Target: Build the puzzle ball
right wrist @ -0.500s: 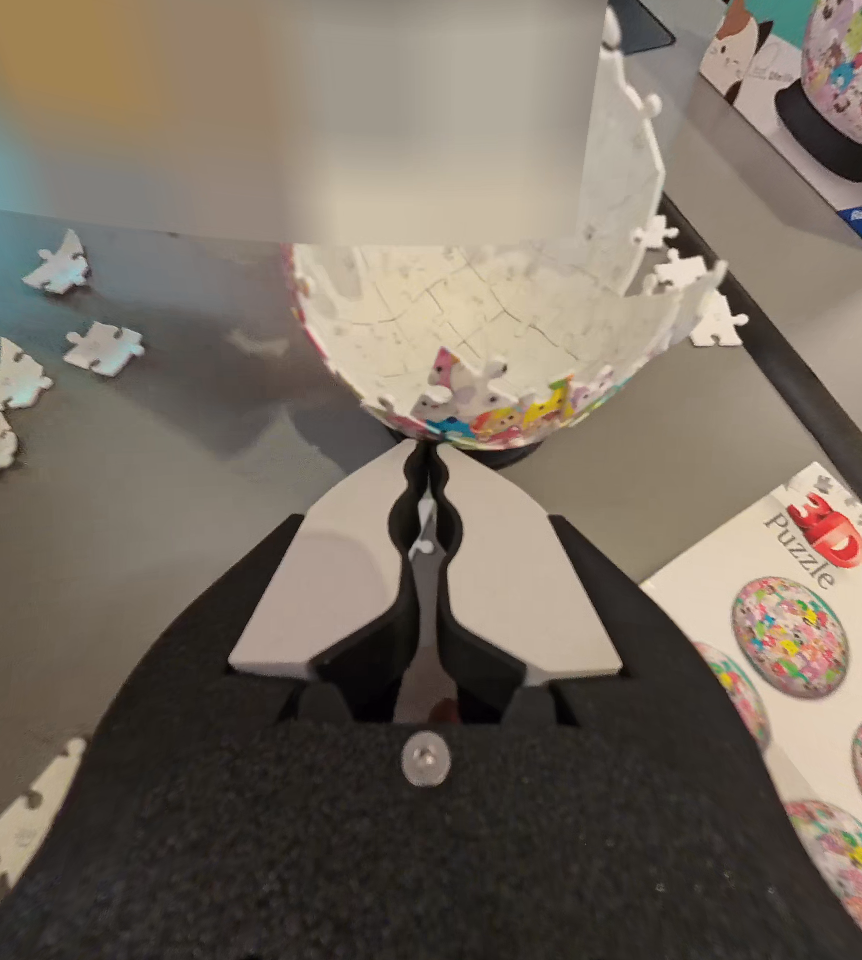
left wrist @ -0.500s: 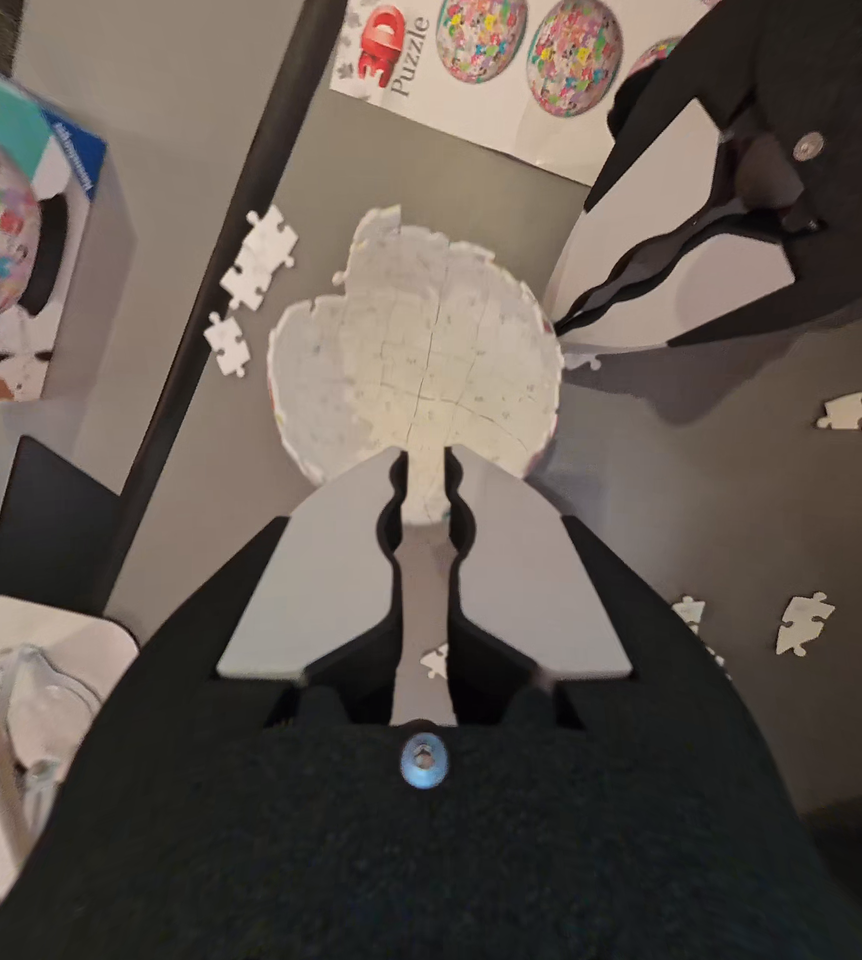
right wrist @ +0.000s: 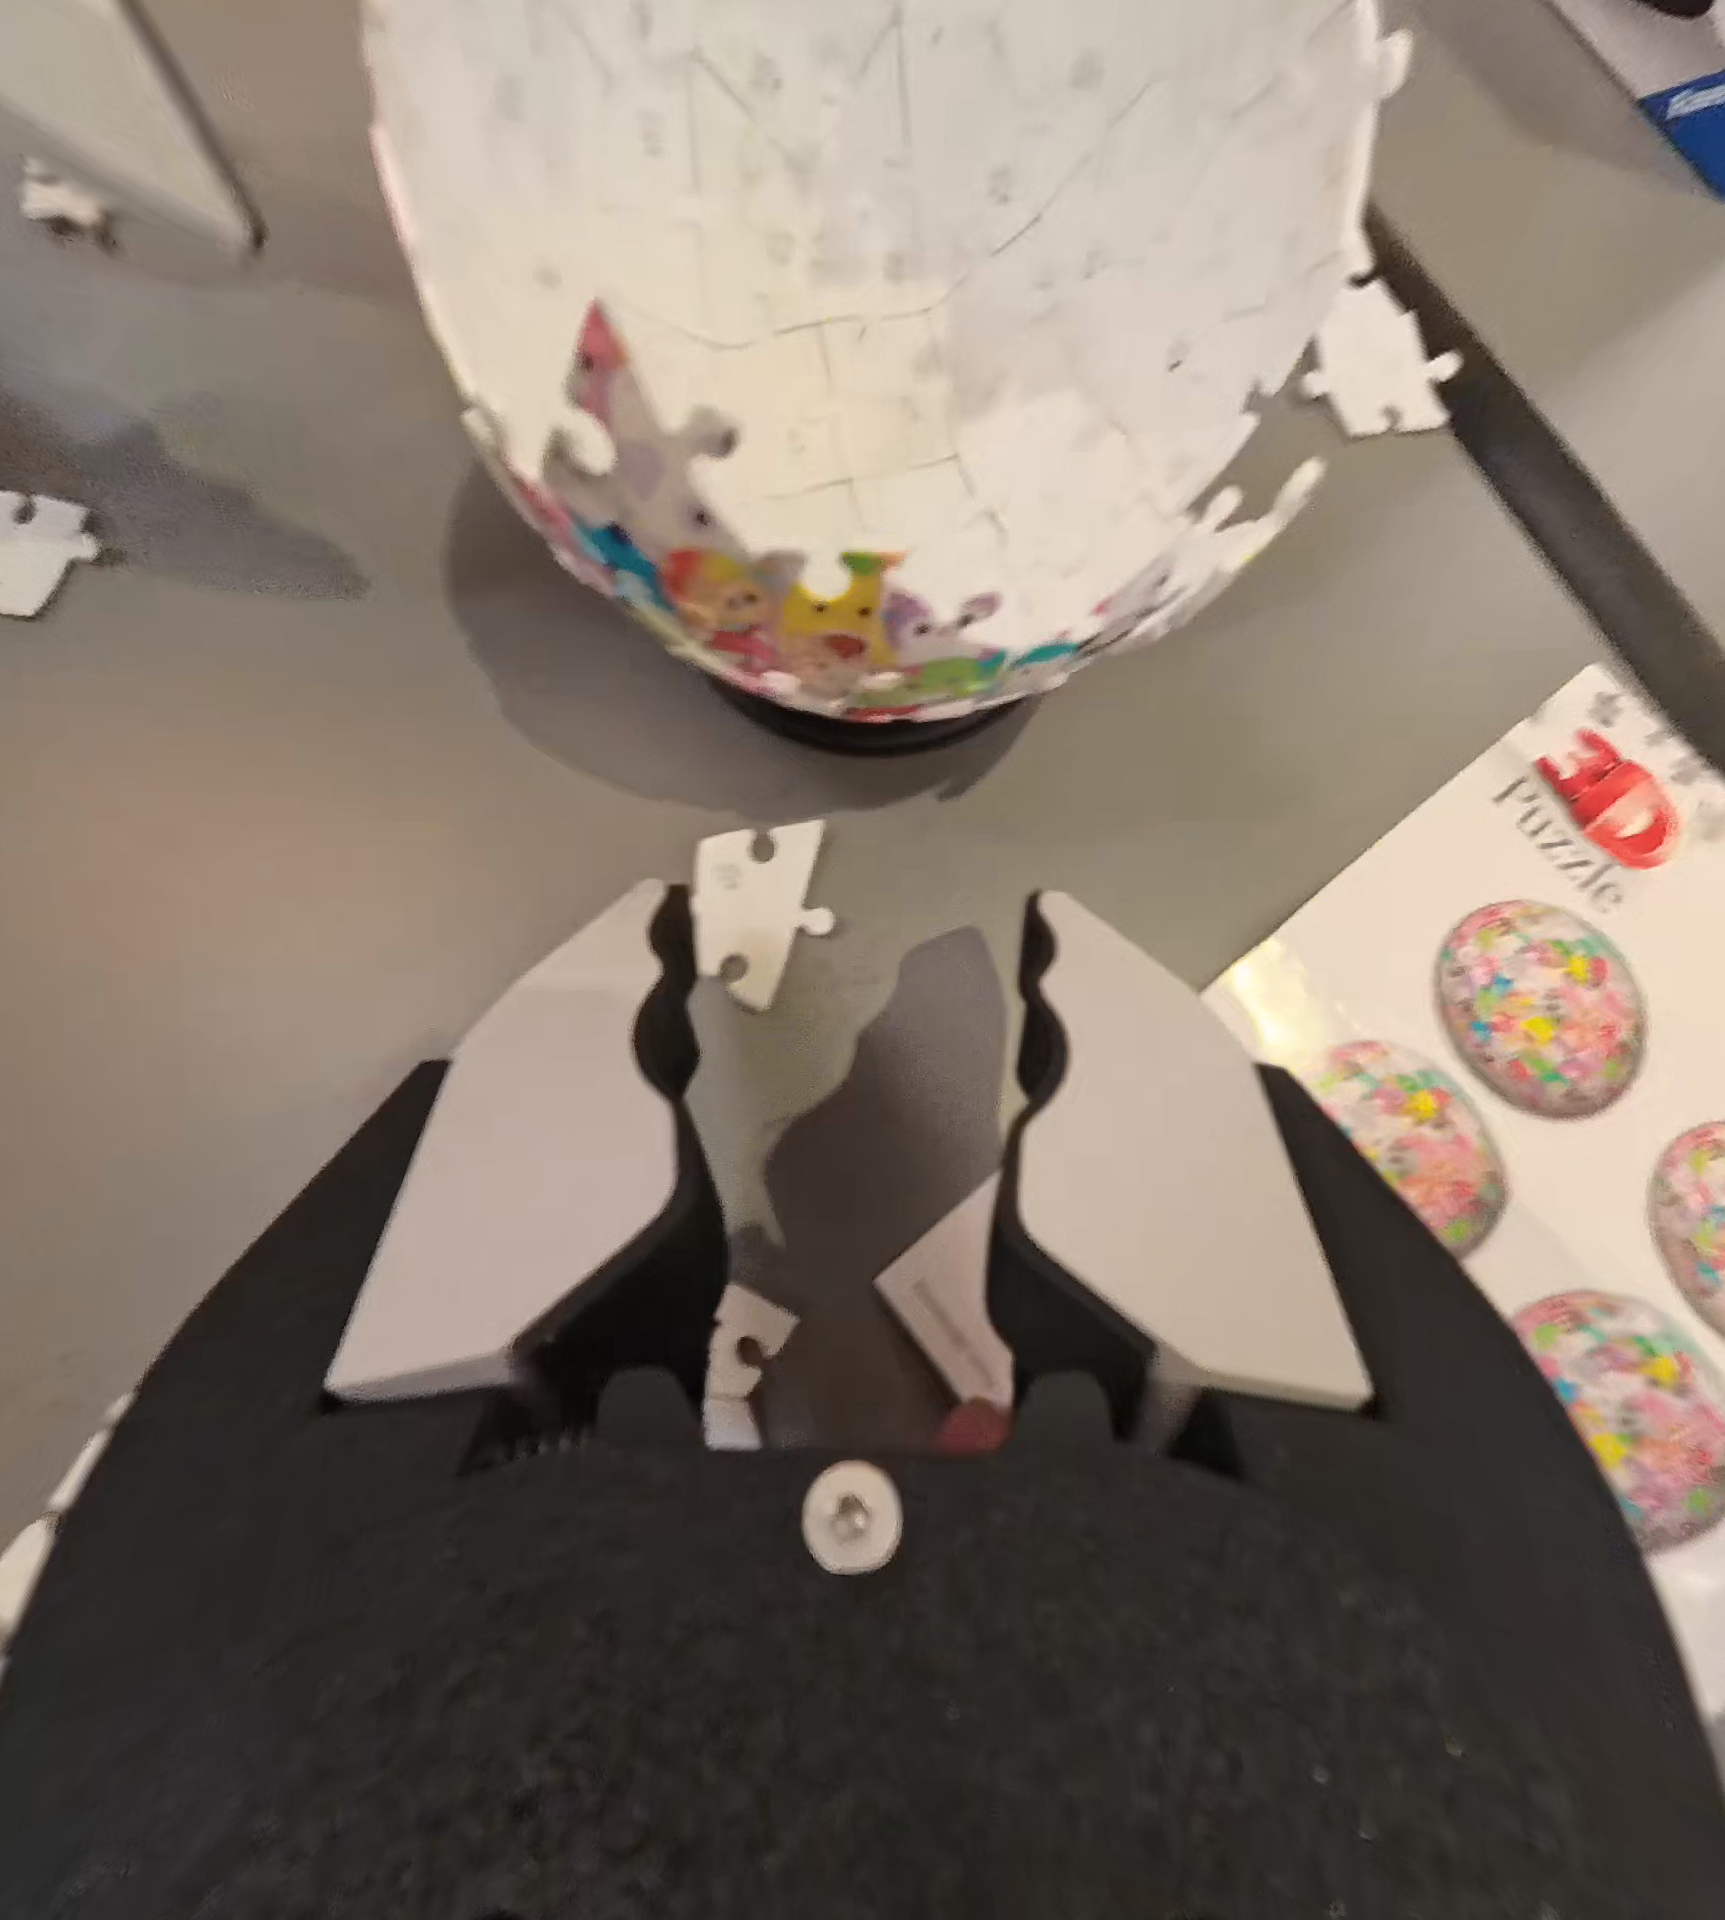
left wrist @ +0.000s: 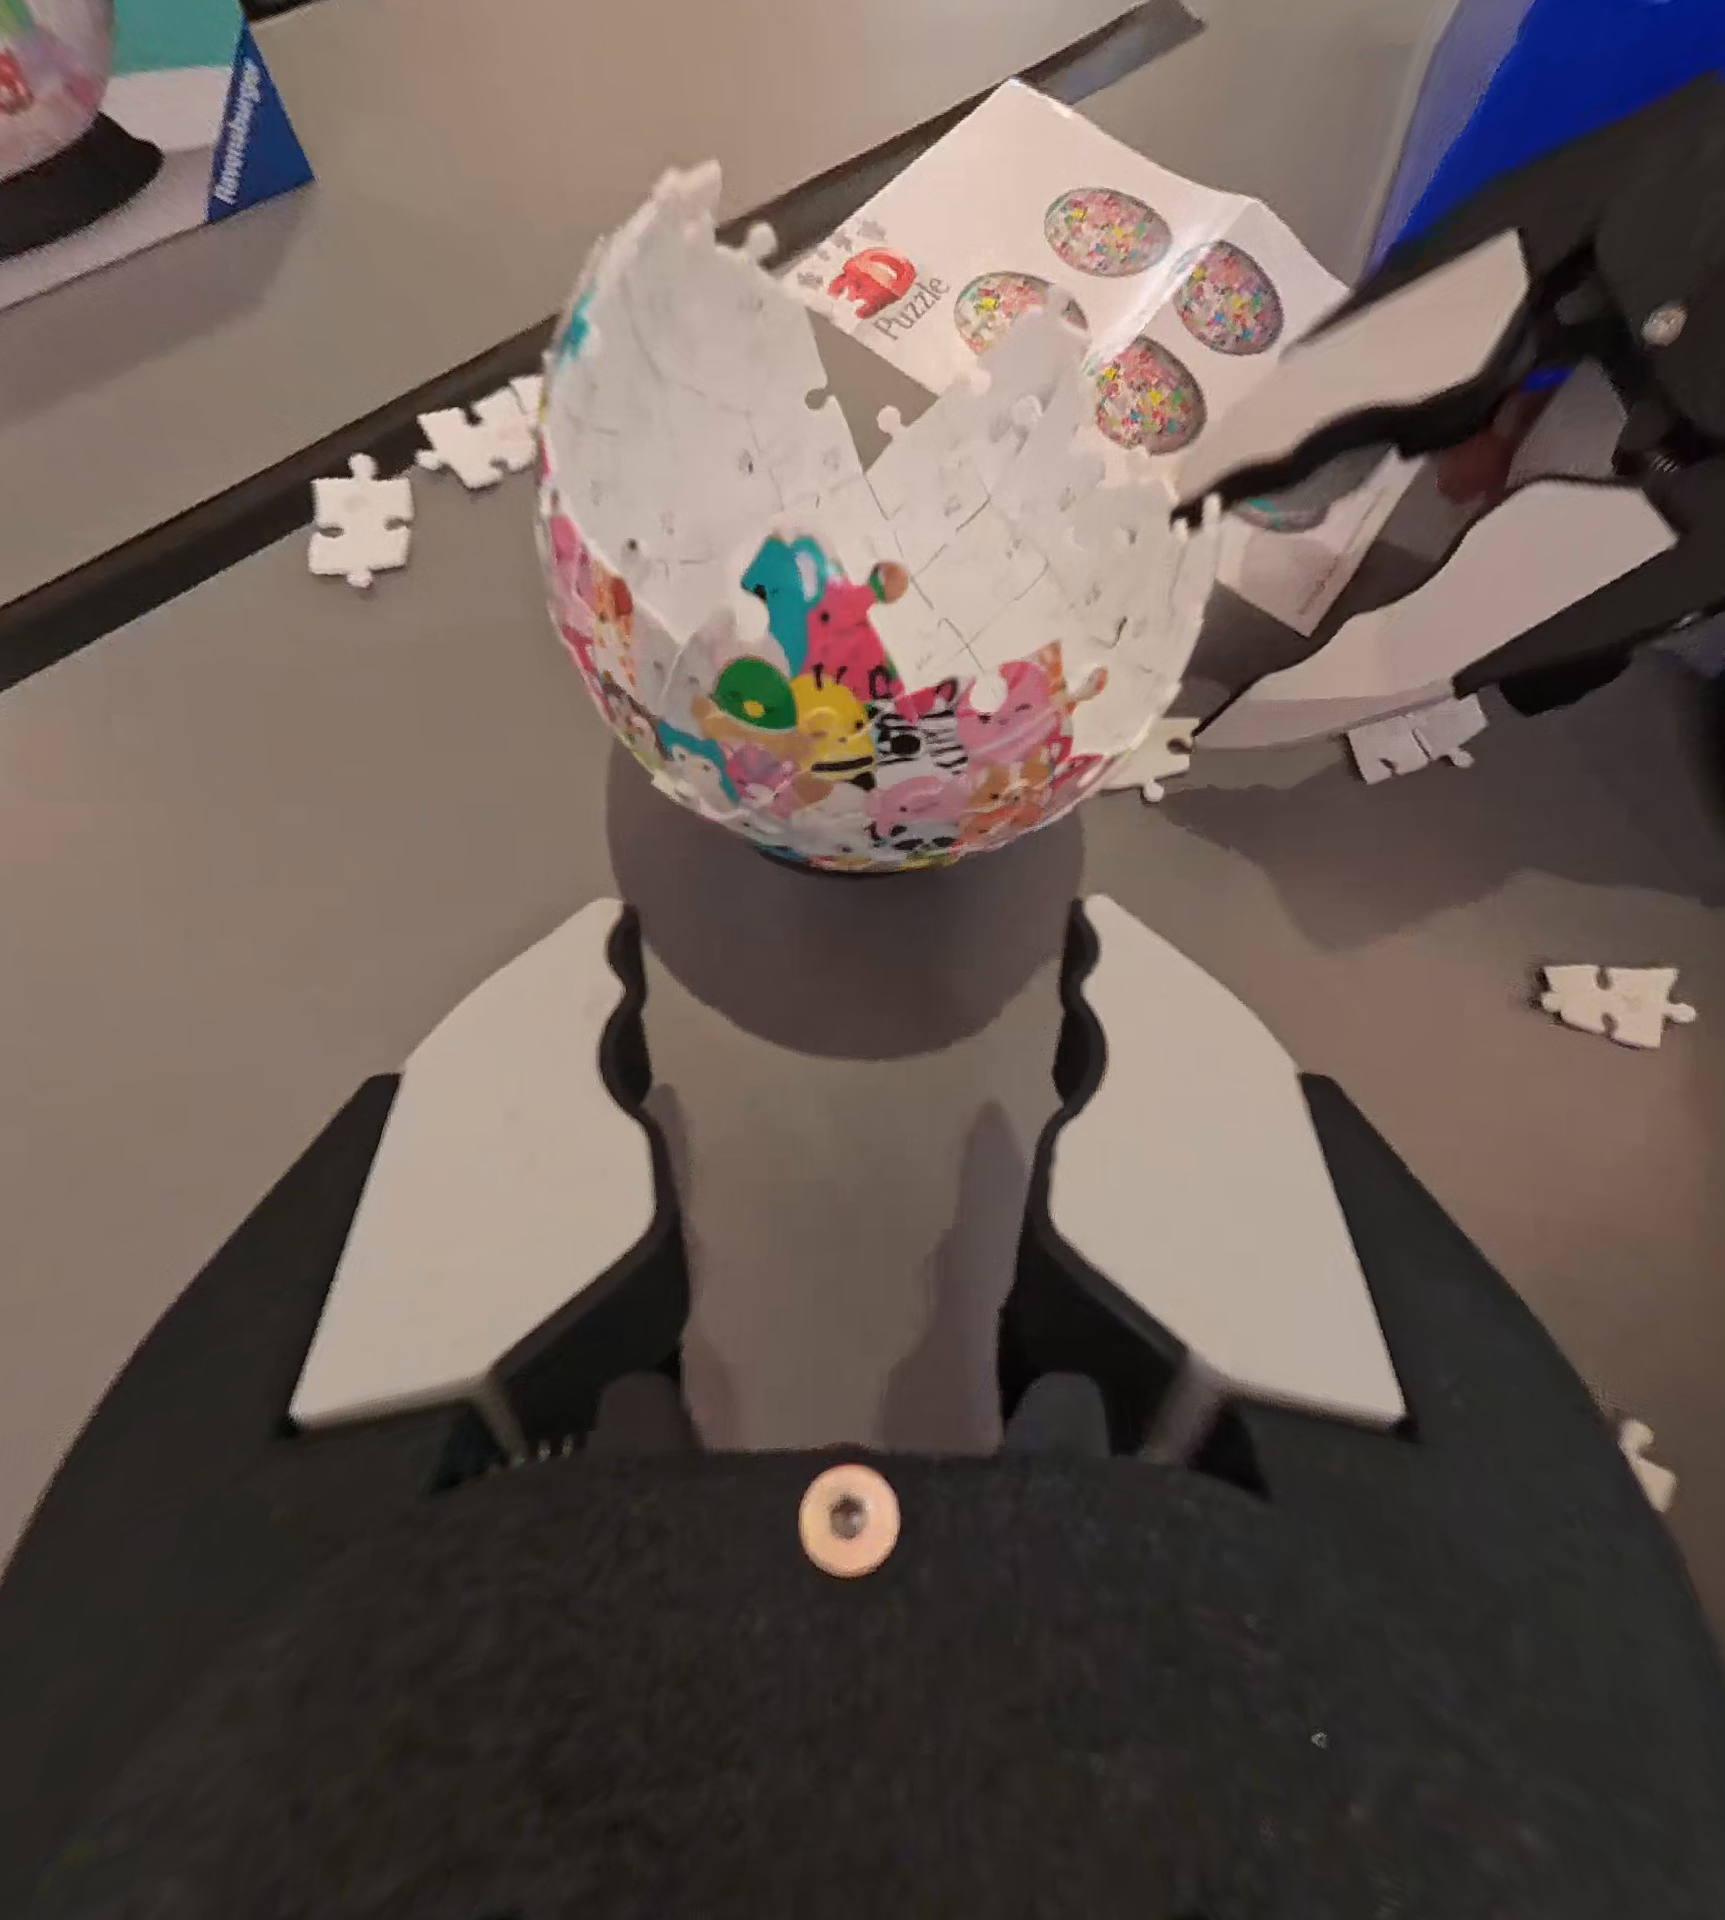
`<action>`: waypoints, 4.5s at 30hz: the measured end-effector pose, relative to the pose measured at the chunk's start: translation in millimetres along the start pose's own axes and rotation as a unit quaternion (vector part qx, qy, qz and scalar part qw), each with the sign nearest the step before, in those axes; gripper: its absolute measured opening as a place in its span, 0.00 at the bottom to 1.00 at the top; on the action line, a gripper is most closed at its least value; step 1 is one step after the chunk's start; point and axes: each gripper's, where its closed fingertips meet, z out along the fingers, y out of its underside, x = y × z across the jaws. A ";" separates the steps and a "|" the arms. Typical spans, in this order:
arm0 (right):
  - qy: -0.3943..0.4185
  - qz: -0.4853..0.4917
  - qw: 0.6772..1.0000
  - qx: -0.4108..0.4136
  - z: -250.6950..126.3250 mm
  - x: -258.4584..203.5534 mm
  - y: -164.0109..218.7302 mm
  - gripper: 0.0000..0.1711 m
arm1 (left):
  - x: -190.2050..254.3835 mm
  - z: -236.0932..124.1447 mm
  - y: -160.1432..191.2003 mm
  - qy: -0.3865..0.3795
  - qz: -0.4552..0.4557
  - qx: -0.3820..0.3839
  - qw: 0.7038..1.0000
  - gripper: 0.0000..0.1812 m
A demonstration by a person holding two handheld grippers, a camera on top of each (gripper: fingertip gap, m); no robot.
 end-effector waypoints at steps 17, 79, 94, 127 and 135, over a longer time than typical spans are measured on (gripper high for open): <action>-0.054 -0.034 0.996 -0.055 29.5 2.6 -21.1 0.54 | -9.2 25.2 -15.2 0.114 0.050 0.036 0.992 0.50; -0.011 -0.191 0.978 -0.087 -55.0 -89.1 -73.9 0.29 | -62.6 -9.5 -28.6 0.321 -0.057 0.180 0.928 0.45; -0.127 -0.208 0.947 -0.210 -8.4 -44.1 -75.5 0.21 | -53.9 -1.0 -20.0 0.332 -0.044 0.135 0.933 0.41; -0.210 -0.193 0.916 -0.283 0.4 -45.0 -68.8 0.03 | -52.8 2.5 -18.1 0.336 -0.049 0.121 0.933 0.40; -0.190 -0.227 0.909 -0.294 5.4 -46.8 -70.1 0.20 | -52.6 3.0 -17.8 0.336 -0.050 0.118 0.933 0.40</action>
